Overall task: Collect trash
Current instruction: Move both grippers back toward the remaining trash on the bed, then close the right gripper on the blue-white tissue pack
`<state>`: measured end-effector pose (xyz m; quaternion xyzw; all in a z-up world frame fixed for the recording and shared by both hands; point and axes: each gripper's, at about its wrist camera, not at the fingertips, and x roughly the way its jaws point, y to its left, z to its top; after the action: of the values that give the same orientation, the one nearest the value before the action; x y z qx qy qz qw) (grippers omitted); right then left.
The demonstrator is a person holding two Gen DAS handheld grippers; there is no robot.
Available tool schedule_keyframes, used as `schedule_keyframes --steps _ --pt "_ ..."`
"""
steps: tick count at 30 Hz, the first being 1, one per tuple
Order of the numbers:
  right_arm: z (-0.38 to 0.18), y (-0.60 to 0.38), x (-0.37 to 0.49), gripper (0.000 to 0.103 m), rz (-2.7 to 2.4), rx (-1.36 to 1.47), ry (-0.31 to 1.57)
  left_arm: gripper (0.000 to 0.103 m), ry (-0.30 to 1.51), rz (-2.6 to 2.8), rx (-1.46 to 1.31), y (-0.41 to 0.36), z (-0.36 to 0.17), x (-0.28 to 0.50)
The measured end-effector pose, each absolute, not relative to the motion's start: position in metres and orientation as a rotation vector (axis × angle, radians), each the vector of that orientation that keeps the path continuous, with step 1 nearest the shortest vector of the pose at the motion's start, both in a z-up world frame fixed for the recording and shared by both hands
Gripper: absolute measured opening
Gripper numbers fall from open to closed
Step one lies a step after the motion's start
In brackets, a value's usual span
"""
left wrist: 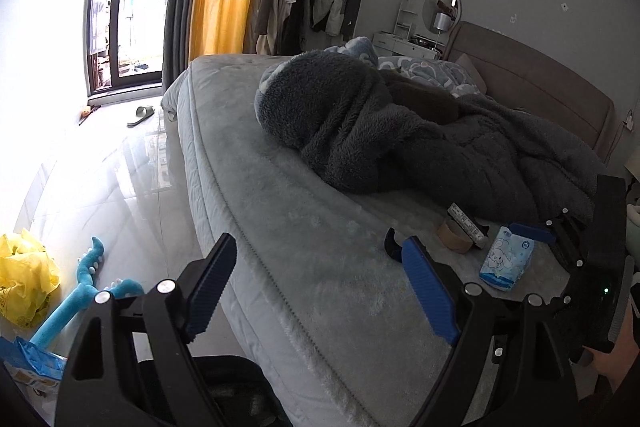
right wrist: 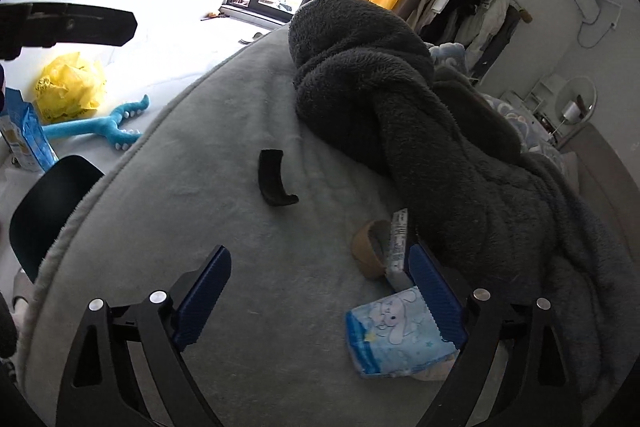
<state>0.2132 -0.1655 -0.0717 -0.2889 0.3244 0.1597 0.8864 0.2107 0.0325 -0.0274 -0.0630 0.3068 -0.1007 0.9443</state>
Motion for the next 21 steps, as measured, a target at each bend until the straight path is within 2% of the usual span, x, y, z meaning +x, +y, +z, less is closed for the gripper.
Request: schedule_keyframes --steps 6,21 --pt "-0.082 -0.173 0.213 0.095 0.324 -0.695 0.665 0.087 0.656 -0.215 -0.149 0.024 -0.038 0.225" --pt "-0.116 -0.206 0.207 0.095 0.278 -0.922 0.669 0.087 0.7 -0.264 -0.097 -0.016 -0.058 0.248"
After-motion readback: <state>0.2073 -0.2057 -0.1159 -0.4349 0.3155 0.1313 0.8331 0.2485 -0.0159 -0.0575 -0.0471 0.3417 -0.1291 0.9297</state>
